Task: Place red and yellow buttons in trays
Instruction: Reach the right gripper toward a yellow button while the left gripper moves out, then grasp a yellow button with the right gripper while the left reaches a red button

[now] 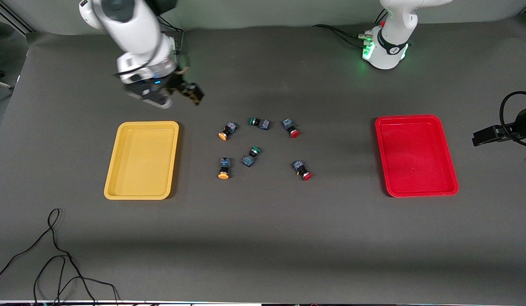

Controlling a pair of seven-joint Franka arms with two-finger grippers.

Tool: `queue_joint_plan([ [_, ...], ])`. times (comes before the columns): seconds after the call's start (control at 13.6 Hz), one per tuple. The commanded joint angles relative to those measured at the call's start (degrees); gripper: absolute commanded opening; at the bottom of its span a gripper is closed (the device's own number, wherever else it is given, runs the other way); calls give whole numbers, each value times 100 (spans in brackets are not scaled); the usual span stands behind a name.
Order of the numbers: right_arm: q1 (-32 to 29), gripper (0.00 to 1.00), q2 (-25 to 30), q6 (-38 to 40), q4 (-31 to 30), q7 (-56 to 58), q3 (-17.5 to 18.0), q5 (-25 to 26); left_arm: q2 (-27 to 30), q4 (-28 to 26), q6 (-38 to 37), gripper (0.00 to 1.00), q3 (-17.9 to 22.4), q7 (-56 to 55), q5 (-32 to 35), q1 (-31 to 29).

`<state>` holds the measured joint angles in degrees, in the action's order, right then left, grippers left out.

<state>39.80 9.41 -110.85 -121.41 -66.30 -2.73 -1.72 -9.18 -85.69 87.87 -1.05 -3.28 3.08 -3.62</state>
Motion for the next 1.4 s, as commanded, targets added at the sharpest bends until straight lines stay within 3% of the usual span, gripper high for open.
queue_joint_plan([
  [0.0,386,100,105,-568,-470,-1100,-79,-39,57,-62,-313,100,8,-77,-9,98],
  [0.37,739,100,-298,-841,-603,-1421,-79,-30,-13,-27,-684,100,-27,-286,-579,256],
  [0.73,783,100,-1229,-2096,-1007,-1430,-79,-39,-760,52,-824,100,-220,-1096,-616,941],
  [0.88,783,100,-1651,-2659,-1138,-1430,-88,-30,-997,70,-807,100,-509,-1192,-563,1152],
  [1.18,810,100,-2354,-3512,-1297,-1745,-79,-30,-1926,262,-517,99,-862,-1044,-1046,1162],
  [1.32,968,100,-2723,-3855,-1289,-1755,-87,-39,-2131,334,-455,100,-924,-1227,-1204,1222],
])
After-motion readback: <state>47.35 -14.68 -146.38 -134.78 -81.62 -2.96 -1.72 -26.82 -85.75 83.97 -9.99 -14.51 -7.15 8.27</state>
